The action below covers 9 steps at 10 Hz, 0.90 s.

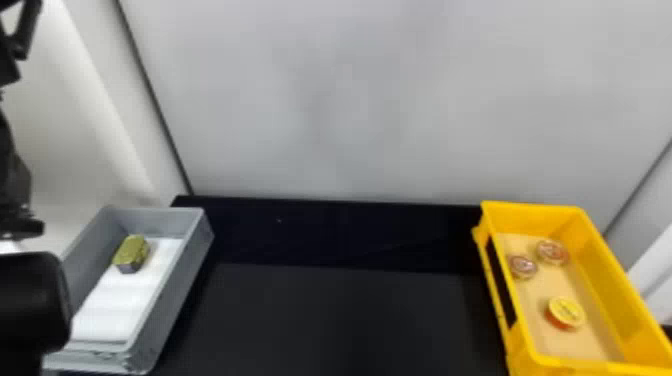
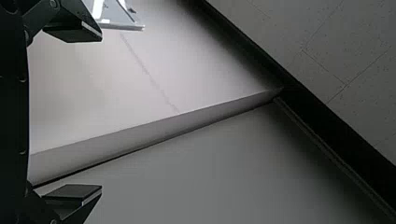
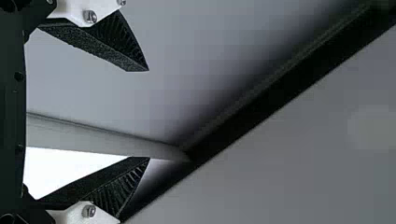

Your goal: Pick up the round yellow can and place it in the yellow rectangular box

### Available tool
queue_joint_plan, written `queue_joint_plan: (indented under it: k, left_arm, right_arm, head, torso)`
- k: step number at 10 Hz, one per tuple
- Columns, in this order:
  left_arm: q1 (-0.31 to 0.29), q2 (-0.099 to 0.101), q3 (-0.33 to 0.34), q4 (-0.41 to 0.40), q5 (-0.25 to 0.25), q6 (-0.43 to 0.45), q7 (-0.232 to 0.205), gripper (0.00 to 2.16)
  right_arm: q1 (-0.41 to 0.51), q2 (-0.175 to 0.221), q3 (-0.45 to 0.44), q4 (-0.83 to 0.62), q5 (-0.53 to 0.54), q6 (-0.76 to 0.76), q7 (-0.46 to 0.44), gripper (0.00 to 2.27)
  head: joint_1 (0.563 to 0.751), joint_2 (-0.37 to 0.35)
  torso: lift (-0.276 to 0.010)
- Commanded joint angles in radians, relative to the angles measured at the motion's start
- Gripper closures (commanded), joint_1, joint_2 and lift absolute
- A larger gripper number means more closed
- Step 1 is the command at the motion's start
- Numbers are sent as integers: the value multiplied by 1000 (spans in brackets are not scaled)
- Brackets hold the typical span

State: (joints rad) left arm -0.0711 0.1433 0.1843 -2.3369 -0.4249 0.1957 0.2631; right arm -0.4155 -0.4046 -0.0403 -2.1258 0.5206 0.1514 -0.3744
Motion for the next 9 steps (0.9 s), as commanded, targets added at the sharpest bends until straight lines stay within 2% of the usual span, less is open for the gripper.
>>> queue_joint_plan:
  k: [1, 6, 7, 8, 9]
  left_arm:
    - [8, 4, 15, -7, 0, 1, 1, 131]
    - [10, 4, 20, -4, -2, 4, 4, 130]
    - [5, 10, 26, -5, -3, 5, 2, 130]
    - [-18, 52, 31, -5, -3, 13, 2, 130]
    - [-32, 79, 24, -7, -3, 22, 5, 130]
  right_arm:
    - [-66, -105, 51, -77, 89, -16, 23, 116]
    - [-78, -106, 59, -97, 110, -55, 35, 116]
    - [-78, -106, 48, -98, 110, -53, 32, 116]
    - [-77, -105, 22, -111, 99, -53, 22, 119]
    - [-69, -103, 11, -117, 86, -55, 19, 119]
  head:
    - [663, 54]
    - [663, 54]
    - [663, 54]
    - [663, 54]
    - [663, 54]
  torso:
    - [-10]
    - [-10]
    - [-10]
    - [-10]
    - [-10]
